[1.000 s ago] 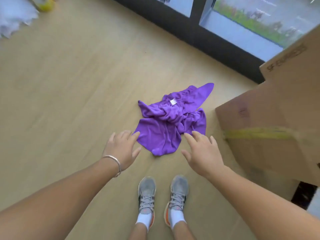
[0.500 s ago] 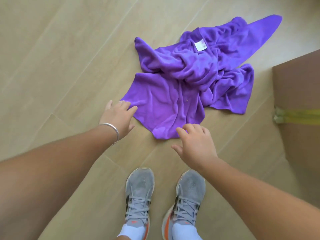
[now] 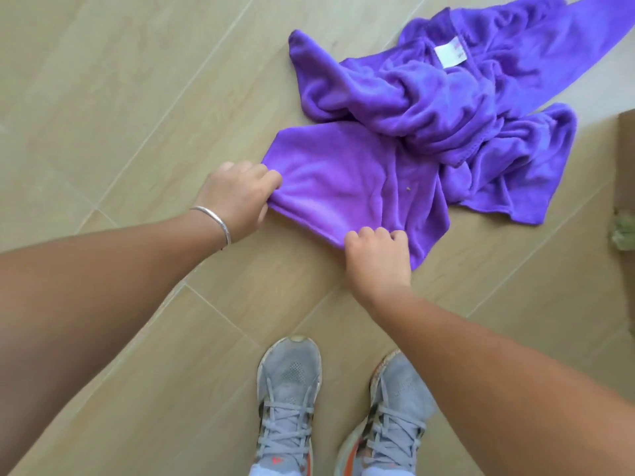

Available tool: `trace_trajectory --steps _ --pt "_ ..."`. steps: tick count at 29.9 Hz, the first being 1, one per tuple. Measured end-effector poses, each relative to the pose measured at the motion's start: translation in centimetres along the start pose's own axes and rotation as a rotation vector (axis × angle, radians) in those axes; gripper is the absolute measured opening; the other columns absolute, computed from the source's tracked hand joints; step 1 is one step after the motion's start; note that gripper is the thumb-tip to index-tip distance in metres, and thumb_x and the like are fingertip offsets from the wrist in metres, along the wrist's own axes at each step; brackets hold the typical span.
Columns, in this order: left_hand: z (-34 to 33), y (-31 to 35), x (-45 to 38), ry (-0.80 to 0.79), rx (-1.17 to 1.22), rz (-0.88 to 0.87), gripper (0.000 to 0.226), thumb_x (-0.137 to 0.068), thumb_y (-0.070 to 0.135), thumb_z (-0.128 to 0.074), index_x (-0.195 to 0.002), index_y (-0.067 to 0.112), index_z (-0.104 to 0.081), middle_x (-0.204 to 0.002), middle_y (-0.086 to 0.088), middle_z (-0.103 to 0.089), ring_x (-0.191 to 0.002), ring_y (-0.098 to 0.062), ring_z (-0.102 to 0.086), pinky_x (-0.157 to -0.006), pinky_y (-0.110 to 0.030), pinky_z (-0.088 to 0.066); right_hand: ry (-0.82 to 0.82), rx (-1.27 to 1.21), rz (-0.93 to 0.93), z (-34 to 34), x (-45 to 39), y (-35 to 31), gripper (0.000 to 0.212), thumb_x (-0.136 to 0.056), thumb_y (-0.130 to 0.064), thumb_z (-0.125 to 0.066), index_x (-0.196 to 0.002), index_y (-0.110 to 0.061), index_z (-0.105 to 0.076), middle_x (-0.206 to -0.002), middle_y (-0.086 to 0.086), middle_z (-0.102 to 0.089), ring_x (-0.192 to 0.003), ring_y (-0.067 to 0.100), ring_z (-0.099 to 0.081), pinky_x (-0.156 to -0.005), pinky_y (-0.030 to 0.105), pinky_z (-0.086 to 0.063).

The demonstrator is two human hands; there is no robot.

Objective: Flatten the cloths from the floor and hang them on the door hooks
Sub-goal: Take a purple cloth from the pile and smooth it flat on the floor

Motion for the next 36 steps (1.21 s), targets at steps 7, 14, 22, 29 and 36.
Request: trace_trajectory --steps 7,14,22,29,36 --pt "13.0 -0.5 4.3 0.077 0.154 -0.087 0.021 -0.069 -0.010 -0.067 -0.082 0.006 -0.071 -0.070 -0.013 -0.067 -0.059 -0.035 -0.061 -0.058 -0.036 -0.044 -0.061 0.168 -0.058 11.2 5.7 4.0 0.018 -0.085 -0.019 -0.055 -0.103 -0.020 -0.059 -0.100 0.002 -0.057 -0.097 0.026 -0.052 -0.078 0.036 -0.030" --pt "28.9 -7.3 7.4 0.138 0.222 0.095 0.017 -0.088 0.005 -0.063 -0.095 0.015 -0.075 -0.078 -0.011 -0.068 -0.075 -0.035 -0.062 -0.059 -0.035 -0.042 0.015 0.281 -0.082 26.9 8.1 3.0 0.021 -0.084 -0.020 -0.057 -0.105 -0.021 -0.058 -0.101 0.000 -0.059 -0.098 0.025 -0.054 -0.091 0.038 -0.035" --pt "44.2 -22.4 14.5 0.163 0.087 0.390 0.027 -0.097 0.025 -0.045 -0.106 0.037 -0.067 -0.090 0.005 -0.067 -0.094 -0.023 -0.056 -0.067 -0.030 -0.041 0.207 0.400 -0.025 47.0 6.1 -5.2 0.028 -0.084 -0.009 -0.043 -0.103 -0.023 -0.057 -0.101 -0.002 -0.061 -0.098 0.024 -0.057 -0.091 0.034 -0.037" --pt "53.6 -32.8 27.1 0.315 0.139 0.674 0.016 -0.093 0.031 -0.055 -0.095 0.035 -0.070 -0.086 0.004 -0.070 -0.098 -0.026 -0.056 -0.077 -0.035 -0.046 0.396 0.433 0.165 61.2 5.5 -18.8 0.025 -0.075 -0.003 -0.052 -0.084 -0.025 -0.047 -0.089 -0.005 -0.057 -0.088 0.021 -0.052 -0.080 0.030 -0.032" --pt "55.9 -36.3 41.5 0.386 0.211 0.955 0.007 -0.086 0.038 -0.065 -0.086 0.035 -0.071 -0.085 -0.001 -0.070 -0.109 -0.031 -0.055 -0.082 -0.038 -0.047 0.530 0.424 0.414 66.0 8.2 -30.4 0.033 -0.077 -0.003 -0.049 -0.101 -0.024 -0.057 -0.094 -0.006 -0.056 -0.096 0.020 -0.049 -0.086 0.028 -0.031"
Point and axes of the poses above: each hand's wrist, its own x-axis away from the middle knuckle, its own z-axis out of the back of the hand, y = z × x, the point moved 9 cm from there along -x, towards the middle knuckle
